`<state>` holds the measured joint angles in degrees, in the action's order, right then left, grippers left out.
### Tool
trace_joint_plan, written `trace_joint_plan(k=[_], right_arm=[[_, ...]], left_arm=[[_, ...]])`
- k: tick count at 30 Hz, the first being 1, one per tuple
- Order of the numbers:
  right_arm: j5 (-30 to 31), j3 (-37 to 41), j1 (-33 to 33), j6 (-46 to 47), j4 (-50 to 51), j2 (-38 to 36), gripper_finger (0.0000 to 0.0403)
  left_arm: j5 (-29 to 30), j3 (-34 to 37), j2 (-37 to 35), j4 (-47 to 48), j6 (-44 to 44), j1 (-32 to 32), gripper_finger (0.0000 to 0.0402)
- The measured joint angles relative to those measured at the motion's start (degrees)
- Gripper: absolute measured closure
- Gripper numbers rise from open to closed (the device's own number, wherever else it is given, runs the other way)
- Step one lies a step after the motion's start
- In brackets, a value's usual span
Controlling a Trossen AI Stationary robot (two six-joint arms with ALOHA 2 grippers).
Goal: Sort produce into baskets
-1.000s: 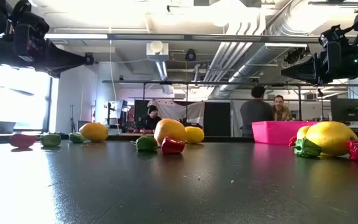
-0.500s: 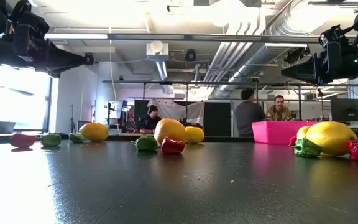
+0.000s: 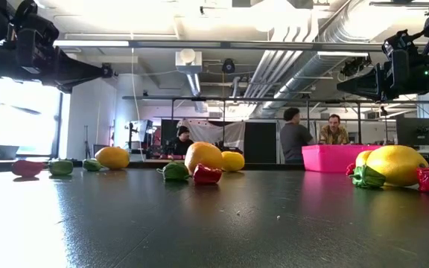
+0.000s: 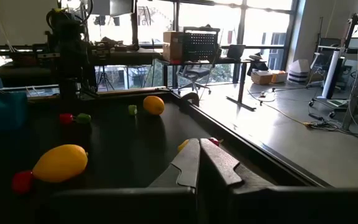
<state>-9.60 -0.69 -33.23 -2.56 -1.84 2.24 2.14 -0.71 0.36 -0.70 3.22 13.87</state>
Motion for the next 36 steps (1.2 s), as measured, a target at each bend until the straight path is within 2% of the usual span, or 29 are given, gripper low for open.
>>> trace_joint_plan(k=[24,27,36], right_arm=[[0.0,0.0,0.0,0.0,0.0,0.0,0.0402],[0.0,0.0,0.0,0.0,0.0,0.0,0.0402],[0.0,0.0,0.0,0.0,0.0,0.0,0.0402]], left_arm=[[0.0,0.0,0.0,-2.8,-2.6,0.0,0.0402],[-2.3,0.0,0.1,-2.3,-2.1,0.0,0.0401],[-7.9,0.0,8.8,-5.8,0.1,0.0,0.0402]])
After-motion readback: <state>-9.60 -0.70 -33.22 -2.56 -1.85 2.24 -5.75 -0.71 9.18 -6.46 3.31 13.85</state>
